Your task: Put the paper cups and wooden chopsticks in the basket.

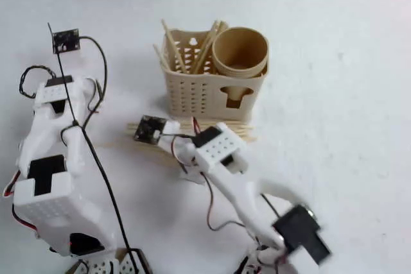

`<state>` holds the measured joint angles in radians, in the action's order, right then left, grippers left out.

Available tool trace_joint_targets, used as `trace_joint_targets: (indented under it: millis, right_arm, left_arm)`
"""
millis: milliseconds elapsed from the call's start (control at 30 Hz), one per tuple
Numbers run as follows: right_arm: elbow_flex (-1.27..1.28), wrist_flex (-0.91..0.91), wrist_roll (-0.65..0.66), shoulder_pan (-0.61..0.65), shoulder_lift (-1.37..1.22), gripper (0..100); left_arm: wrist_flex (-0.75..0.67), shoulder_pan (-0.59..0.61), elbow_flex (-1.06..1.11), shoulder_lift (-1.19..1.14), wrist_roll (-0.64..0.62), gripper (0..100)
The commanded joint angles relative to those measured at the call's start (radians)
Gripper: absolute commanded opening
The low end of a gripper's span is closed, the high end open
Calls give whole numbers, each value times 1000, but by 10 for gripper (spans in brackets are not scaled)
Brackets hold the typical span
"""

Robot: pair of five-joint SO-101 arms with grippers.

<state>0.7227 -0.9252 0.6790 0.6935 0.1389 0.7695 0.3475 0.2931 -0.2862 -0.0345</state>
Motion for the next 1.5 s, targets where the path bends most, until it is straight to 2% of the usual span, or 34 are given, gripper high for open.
trace_joint_targets:
  millis: [0,267,400,500,633,800,933,1300,1400,1467]
  right_arm:
    - [37,4,-3,-5,174,15]
    - [18,-84,-51,-5,421,15]
    - [-48,-191,-43,-5,450,18]
    - [-28,-186,-41,-5,443,38]
    - [11,-77,-41,25,334,109]
    - [-29,24,-41,54,56,84]
    - [-94,36,-41,42,-87,78]
    - [-101,58,-41,38,-223,76]
    - [-106,58,-41,36,-211,12]
    - [-106,50,-43,35,-191,23]
  left_arm:
    - [-20,-5,-37,4,-11,62]
    - [-20,-5,-37,4,-12,62]
    - [-20,-5,-37,4,-12,62]
    - [-20,-5,-37,4,-12,62]
    - [-20,-5,-37,4,-12,62]
    - [-20,-5,-37,4,-12,62]
    - [-20,-5,-37,4,-12,62]
    - [-18,-5,-37,4,-12,62]
    - [-18,-4,-37,4,-12,62]
    - [-18,-2,-37,4,-12,62]
